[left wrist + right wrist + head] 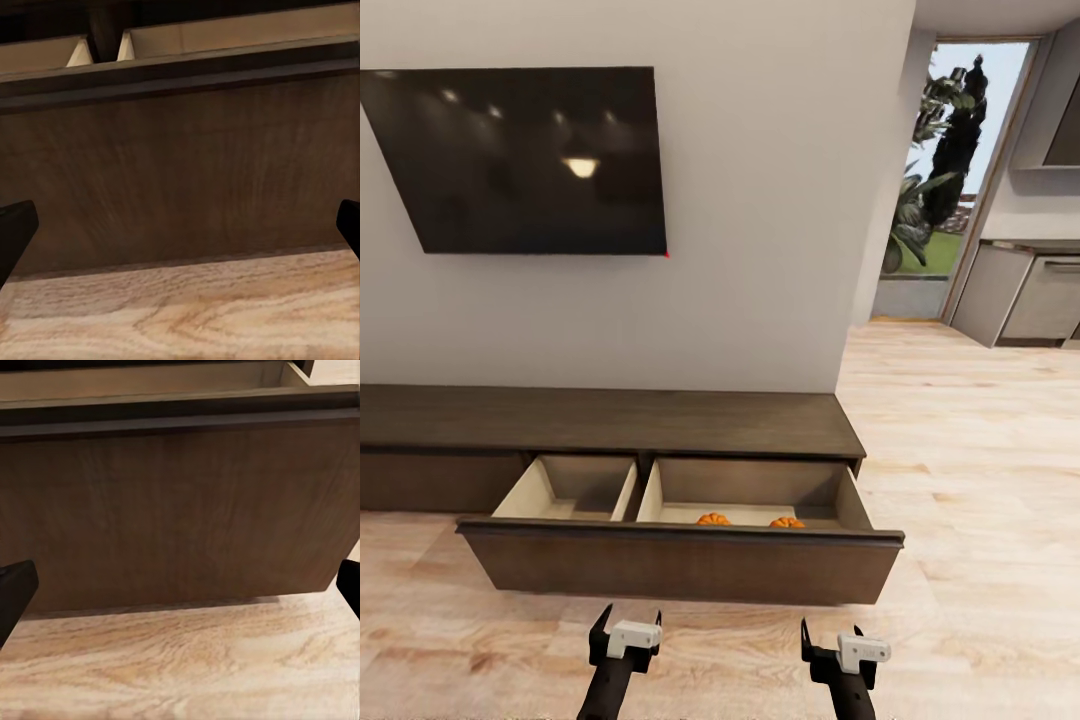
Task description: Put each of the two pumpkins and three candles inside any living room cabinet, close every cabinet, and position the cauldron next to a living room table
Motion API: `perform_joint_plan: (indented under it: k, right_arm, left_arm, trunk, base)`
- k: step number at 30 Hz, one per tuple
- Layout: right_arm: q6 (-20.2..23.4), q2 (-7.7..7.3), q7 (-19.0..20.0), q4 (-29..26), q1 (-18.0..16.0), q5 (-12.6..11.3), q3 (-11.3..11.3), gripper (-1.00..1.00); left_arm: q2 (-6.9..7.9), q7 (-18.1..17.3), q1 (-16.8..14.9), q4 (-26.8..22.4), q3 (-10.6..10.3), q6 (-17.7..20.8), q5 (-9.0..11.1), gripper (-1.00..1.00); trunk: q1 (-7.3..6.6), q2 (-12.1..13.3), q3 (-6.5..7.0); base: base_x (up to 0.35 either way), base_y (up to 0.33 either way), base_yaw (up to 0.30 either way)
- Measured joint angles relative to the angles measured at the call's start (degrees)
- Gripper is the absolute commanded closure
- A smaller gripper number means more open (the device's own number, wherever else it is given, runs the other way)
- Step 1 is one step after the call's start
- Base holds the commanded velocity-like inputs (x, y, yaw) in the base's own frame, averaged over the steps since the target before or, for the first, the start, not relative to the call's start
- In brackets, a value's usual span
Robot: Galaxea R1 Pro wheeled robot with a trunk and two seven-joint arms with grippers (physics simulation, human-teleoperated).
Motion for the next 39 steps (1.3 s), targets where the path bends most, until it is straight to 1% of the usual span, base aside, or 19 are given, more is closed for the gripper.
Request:
perform_joint_plan:
  k: [3,7,13,27,39]
  right_arm:
    - [-0.07,-0.02,0.00,0.01,0.00,0.00,0.02,-1.00]
    - [-0.57,-0.05,0.00,-0.04,0.00,0.01,0.12,-1.00]
    - [-3.45,-0.06,0.01,0.03,0.00,-0.01,0.23,-1.00]
    - [-4.22,-0.06,0.01,1.10,0.00,-0.11,0.04,-1.00]
    - [-4.23,-0.07,0.01,1.24,0.00,-0.12,0.02,-1.00]
  left_arm:
    - [0.05,0.01,0.03,-0.12,-0.06,-0.29,0.00,-1.00]
    - [0.08,0.03,0.07,-0.03,-0.16,-1.77,-0.05,-1.00]
    - [0.09,0.04,0.08,-0.01,-0.19,-2.42,-0.09,-1.00]
    - [0.00,0.04,0.09,0.16,-0.12,-2.56,-0.09,-1.00]
    - [0.00,0.12,0.09,0.06,-0.11,-2.56,-0.09,-1.00]
  trunk:
    - [0.66,-1.20,-0.54]
    - [0.67,-1.22,-0.54]
    - [0.67,-1.22,-0.54]
    - [0.67,-1.22,-0.54]
    - [3.30,-6.02,-2.69]
  base:
    - [0.000,0.000,0.000]
    - [0.000,0.000,0.000]
    - [0.000,0.000,0.000]
    - [0.000,0.000,0.000]
    - [0.000,0.000,0.000]
